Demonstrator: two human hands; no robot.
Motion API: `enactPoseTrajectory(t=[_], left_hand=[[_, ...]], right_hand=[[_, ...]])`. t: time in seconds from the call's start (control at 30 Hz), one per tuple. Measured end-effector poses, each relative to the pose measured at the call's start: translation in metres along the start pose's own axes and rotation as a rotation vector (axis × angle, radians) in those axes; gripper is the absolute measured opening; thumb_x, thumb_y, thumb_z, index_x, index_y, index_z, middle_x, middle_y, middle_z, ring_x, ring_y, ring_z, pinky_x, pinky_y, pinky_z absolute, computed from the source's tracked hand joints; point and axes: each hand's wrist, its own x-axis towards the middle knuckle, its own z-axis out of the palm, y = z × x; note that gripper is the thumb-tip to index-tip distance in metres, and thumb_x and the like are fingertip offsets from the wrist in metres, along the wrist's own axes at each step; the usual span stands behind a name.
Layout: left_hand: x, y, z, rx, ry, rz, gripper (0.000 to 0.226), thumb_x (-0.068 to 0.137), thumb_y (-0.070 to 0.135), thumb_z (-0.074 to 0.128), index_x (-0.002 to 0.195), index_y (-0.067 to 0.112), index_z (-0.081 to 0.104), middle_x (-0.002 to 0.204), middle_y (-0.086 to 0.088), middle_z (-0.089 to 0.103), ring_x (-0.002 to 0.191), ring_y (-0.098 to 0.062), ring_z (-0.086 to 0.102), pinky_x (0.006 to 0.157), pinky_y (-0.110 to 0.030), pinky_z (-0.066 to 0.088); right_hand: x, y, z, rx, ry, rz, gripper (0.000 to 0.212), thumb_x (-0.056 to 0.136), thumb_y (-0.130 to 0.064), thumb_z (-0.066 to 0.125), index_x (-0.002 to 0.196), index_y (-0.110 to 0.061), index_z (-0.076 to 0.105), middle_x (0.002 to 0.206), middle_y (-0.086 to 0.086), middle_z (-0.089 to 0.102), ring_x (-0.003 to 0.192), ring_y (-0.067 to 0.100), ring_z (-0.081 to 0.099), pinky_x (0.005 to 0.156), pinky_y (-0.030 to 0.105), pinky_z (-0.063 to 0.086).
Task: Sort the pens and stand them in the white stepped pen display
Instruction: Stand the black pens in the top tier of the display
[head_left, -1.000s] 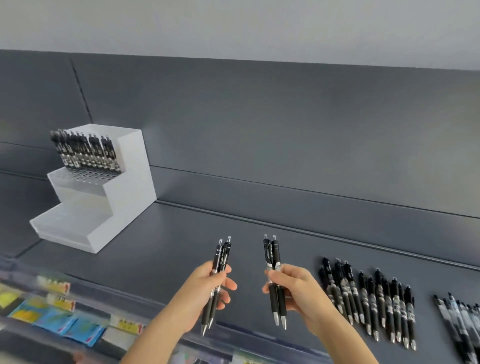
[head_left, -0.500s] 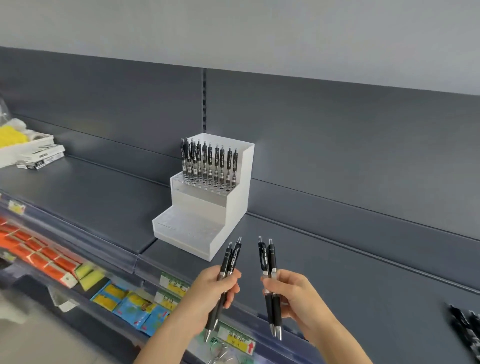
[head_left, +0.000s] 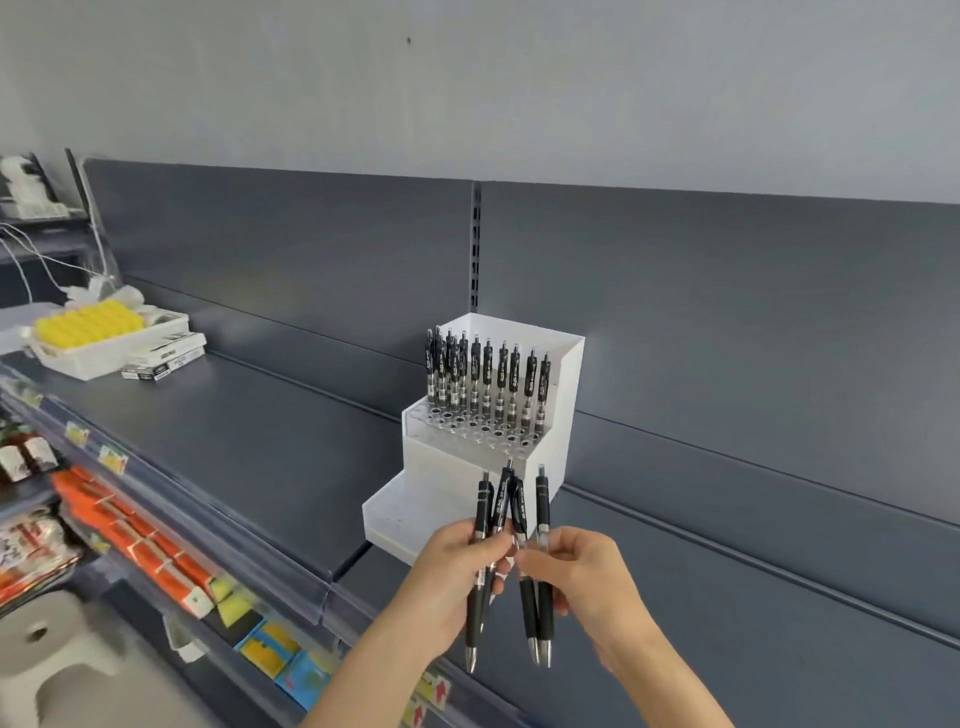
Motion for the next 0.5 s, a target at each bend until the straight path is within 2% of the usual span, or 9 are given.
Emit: enactPoseTrajectory(t=[0.13,0.2,0.3,0.4,0.47,0.5], left_hand=[[0.018,0.009,-0.011,0.029,-0.022,0.004,0.012,0.088,-0.003,0.055,0.078,0.001,0.061,0.062,-0.006,0.055,0.053,-0.012,0.048,0.051,-0.023,0.039],[0.028,0.013,-0.02,0.072,-0.046,0.005,0.014,0.088,-0.002,0.055,0.076,0.002,0.06,0.06,-0.005,0.053,0.053,-0.012,0.048,0.052,-0.023,0.039],[0.049,0.024,-0.041,0.149,-0.062,0.027,0.016,0.089,0.0,0.055,0.073,0.005,0.057,0.058,-0.002,0.05,0.054,-0.012,0.046,0.051,-0.021,0.04],[0.069,0.036,-0.071,0.194,-0.085,0.044,0.015,0.09,0.002,0.055,0.075,0.006,0.057,0.06,-0.002,0.05,0.055,-0.012,0.045,0.051,-0.019,0.039],[0.082,0.046,-0.093,0.253,-0.116,0.058,0.015,0.09,0.003,0.054,0.076,0.006,0.059,0.062,-0.001,0.052,0.055,-0.011,0.046,0.05,-0.019,0.038],[0.087,0.049,-0.103,0.278,-0.134,0.068,0.016,0.091,0.003,0.054,0.076,0.007,0.059,0.062,-0.001,0.053,0.054,-0.011,0.047,0.049,-0.018,0.038]], right_hand=[[0.017,-0.006,0.014,-0.035,0.013,-0.006,0.015,0.079,-0.007,0.068,0.067,-0.008,0.061,0.062,0.009,0.061,0.053,0.018,0.04,0.047,0.021,0.03],[0.025,-0.008,0.02,-0.049,0.017,-0.005,0.009,0.081,-0.007,0.067,0.072,-0.005,0.064,0.067,0.011,0.062,0.05,0.015,0.04,0.046,0.019,0.03],[0.038,-0.011,0.031,-0.053,0.041,0.008,0.014,0.086,-0.009,0.062,0.081,0.003,0.065,0.065,-0.001,0.063,0.045,0.004,0.045,0.046,0.017,0.034],[0.052,-0.009,0.042,-0.075,0.096,0.024,0.021,0.089,-0.011,0.059,0.082,0.01,0.059,0.065,-0.016,0.06,0.05,0.004,0.045,0.051,0.018,0.039],[0.062,-0.013,0.055,-0.07,0.164,0.032,0.025,0.088,-0.008,0.06,0.091,0.017,0.057,0.076,-0.017,0.063,0.058,0.007,0.049,0.056,0.02,0.043],[0.066,-0.015,0.063,-0.065,0.2,0.03,0.022,0.087,-0.006,0.06,0.095,0.015,0.058,0.074,-0.013,0.061,0.061,0.009,0.051,0.058,0.02,0.044]])
